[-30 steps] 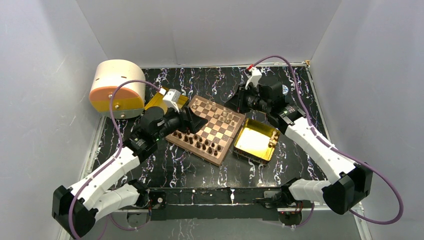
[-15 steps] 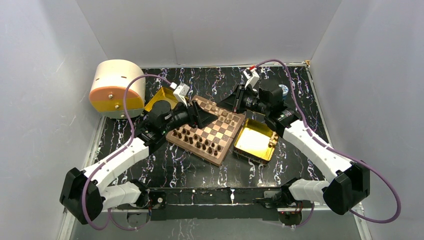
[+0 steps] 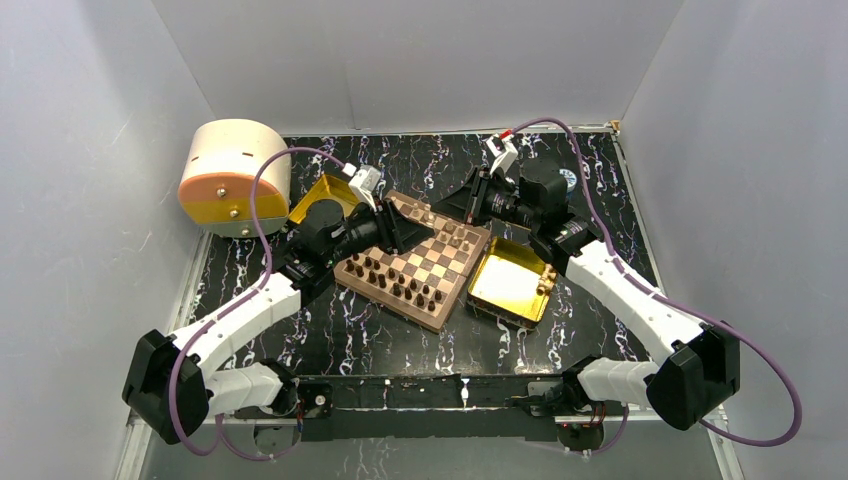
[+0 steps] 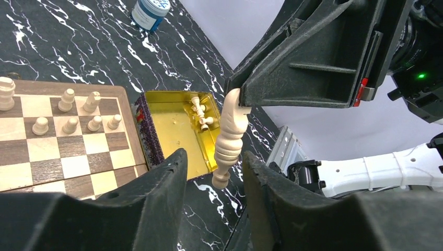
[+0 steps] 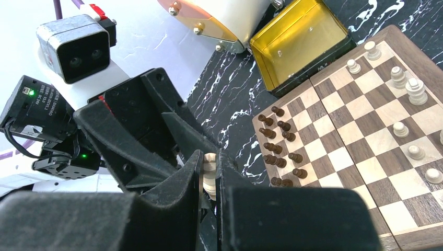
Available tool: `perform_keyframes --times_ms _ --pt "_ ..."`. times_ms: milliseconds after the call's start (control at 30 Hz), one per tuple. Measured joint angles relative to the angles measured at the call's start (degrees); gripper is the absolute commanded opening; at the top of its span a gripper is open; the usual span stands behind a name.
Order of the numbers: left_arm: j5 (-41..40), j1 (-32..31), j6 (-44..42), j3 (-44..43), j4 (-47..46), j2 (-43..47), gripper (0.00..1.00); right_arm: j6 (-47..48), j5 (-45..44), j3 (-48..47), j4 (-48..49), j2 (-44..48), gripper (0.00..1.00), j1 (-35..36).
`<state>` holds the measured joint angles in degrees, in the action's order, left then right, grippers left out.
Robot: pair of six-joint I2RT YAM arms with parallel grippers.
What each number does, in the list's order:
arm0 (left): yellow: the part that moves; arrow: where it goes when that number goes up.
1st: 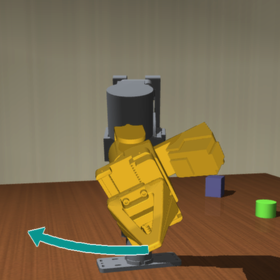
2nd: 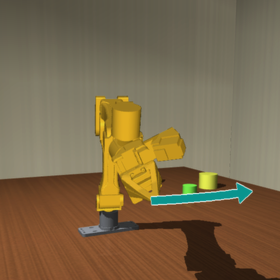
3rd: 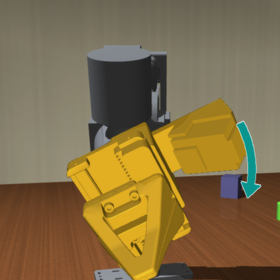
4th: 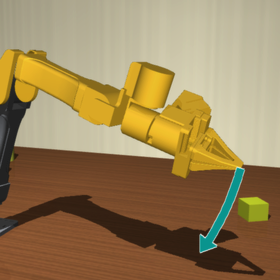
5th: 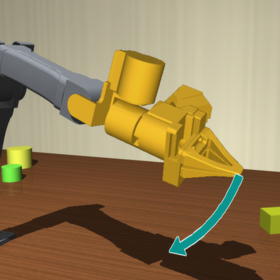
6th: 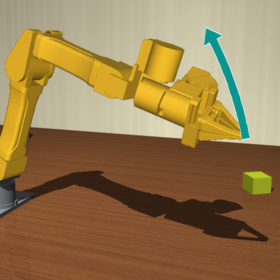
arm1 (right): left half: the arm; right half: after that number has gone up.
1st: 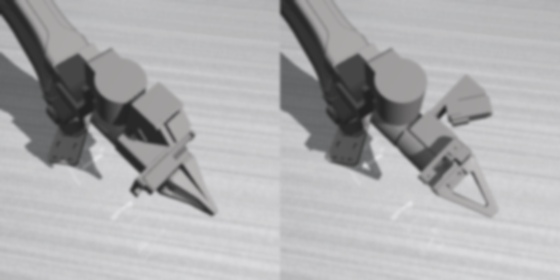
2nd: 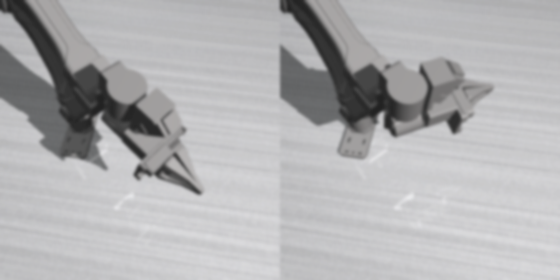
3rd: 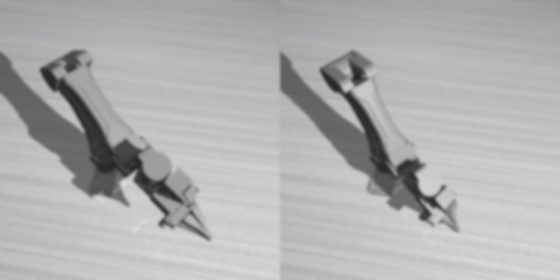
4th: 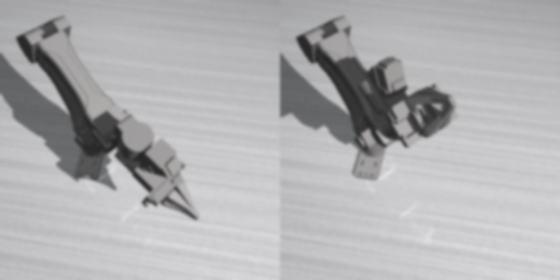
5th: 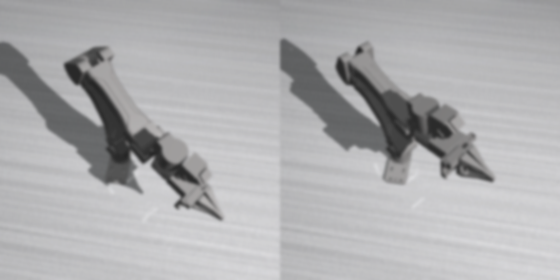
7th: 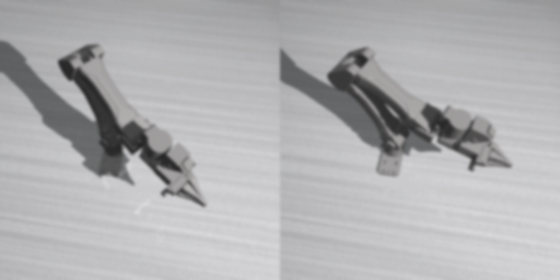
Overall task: Set up the chess pieces on the board
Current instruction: Pick up the chess piece from the storage box, then place the chess piece on the chessboard.
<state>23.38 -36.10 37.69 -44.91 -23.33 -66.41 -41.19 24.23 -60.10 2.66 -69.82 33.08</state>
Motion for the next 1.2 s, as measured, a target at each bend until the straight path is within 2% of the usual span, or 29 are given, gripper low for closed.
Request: perform_keyframes --times_ms 100,200,400,600,767,833,1000,1200 --pt "-0.02 0.00 -0.26 0.02 -0.48 -0.02 0.21 -0.15 0.04 0.00 0.33 0.07 0.12 0.00" --pt "0.07 -0.02 -0.70 0.04 -0.87 -0.02 0.13 -0.24 0.02 0.00 0.50 0.15 0.12 0.00" --pt "-1.31 -0.02 -2.82 0.09 2.01 0.17 0.12 1.51 -0.33 0.00 0.55 0.50 0.12 0.00" --pt "-6.78 1.20 -5.73 -0.55 14.78 1.57 0.11 8.28 -4.46 0.00 -0.02 0.76 0.13 0.02" --pt "-6.36 6.36 -6.16 -1.77 22.56 2.05 0.11 15.52 -9.16 -0.13 -1.99 -0.74 0.13 0.07" --pt "-5.62 10.36 -6.03 -1.99 24.24 2.43 0.11 18.16 -10.93 -0.11 -2.14 -2.01 0.15 0.35" --pt "-0.44 19.98 -4.24 -1.99 25.66 2.16 0.10 25.09 -13.86 -0.11 0.20 -6.43 0.17 2.45" --pt "4.94 28.17 -1.90 -1.38 25.55 1.92 0.10 31.45 -17.25 -0.13 6.47 -12.57 0.16 7.23"
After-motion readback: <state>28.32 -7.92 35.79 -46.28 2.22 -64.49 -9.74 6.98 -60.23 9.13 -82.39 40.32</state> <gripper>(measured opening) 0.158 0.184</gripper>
